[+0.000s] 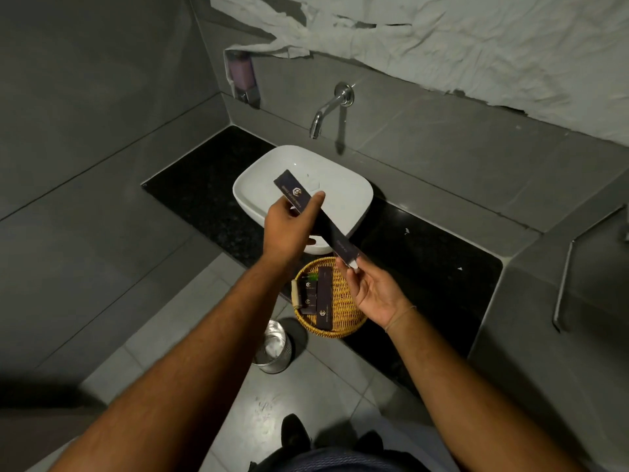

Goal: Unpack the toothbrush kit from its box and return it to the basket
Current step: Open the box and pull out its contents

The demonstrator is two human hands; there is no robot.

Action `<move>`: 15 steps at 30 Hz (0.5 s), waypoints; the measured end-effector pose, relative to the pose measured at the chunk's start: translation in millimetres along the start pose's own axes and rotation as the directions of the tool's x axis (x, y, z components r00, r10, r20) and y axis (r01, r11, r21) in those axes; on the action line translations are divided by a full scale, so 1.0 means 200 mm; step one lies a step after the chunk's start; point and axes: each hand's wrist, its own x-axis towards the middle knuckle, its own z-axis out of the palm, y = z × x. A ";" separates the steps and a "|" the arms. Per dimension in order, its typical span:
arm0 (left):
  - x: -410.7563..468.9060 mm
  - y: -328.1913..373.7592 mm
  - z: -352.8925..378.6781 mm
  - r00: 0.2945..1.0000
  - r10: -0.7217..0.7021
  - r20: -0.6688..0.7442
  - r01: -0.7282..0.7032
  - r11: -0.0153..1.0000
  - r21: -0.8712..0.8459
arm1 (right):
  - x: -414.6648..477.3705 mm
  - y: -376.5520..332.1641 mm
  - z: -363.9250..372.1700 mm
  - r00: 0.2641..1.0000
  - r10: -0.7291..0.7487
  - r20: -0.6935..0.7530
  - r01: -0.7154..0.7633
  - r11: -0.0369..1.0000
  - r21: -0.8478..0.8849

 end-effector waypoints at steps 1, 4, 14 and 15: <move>0.01 0.01 0.00 1.000 -0.023 -0.005 0.023 0.999 -0.030 | 0.00 -0.01 0.01 1.000 -0.010 0.025 0.010 1.000 0.005; 0.03 0.03 0.00 0.999 -0.044 -0.014 0.043 0.998 -0.051 | 0.01 -0.02 0.02 0.999 -0.019 0.042 0.019 1.000 -0.007; 0.02 0.08 0.01 0.993 0.051 0.106 -0.051 0.999 0.002 | 0.04 -0.05 -0.01 0.993 0.113 -0.025 -0.115 0.988 -0.102; 0.02 0.08 0.01 0.992 0.062 0.107 -0.064 0.998 0.011 | 0.04 -0.05 -0.01 0.991 0.129 -0.024 -0.131 0.984 -0.118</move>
